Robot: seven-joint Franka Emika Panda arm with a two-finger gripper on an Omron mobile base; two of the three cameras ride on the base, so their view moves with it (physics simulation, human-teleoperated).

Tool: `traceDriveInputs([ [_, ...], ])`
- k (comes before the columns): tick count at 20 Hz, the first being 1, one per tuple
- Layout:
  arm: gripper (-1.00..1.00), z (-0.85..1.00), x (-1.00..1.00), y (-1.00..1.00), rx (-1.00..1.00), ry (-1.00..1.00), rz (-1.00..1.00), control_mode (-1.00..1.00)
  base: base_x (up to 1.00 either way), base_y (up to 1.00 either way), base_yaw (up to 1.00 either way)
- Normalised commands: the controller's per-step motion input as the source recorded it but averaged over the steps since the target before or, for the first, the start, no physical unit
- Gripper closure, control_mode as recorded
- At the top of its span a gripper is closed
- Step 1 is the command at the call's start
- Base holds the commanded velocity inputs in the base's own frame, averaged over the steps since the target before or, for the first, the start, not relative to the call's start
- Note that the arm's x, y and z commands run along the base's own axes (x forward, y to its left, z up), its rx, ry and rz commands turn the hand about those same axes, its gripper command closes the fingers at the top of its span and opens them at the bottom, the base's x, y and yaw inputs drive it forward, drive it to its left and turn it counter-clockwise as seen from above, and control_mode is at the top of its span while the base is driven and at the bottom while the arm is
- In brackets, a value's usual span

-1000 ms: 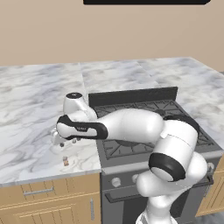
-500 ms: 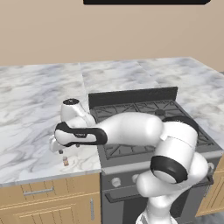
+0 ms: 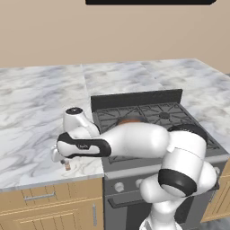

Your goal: Pick up the sugar cube(s) and place them in the saucepan with hot chocolate.

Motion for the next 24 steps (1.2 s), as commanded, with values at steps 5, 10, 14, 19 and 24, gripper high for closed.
traceDriveInputs([
  [5,-1.0,-0.35,0.16,0.0,0.0,0.0,0.0,-1.0,0.0,0.0,0.0],
  [10,-1.0,-0.26,0.08,0.0,0.0,0.0,0.0,-1.0,0.0,0.0,0.0],
  [14,-1.0,-0.16,0.12,0.0,0.0,0.0,0.0,-1.0,0.0,0.0,0.0],
  [19,-1.0,-0.05,0.07,0.09,-0.07,0.0,0.0,-1.0,0.0,0.0,0.0],
  [24,-1.0,-0.03,0.08,0.11,-0.08,0.0,0.0,-1.0,0.0,0.0,0.0],
])
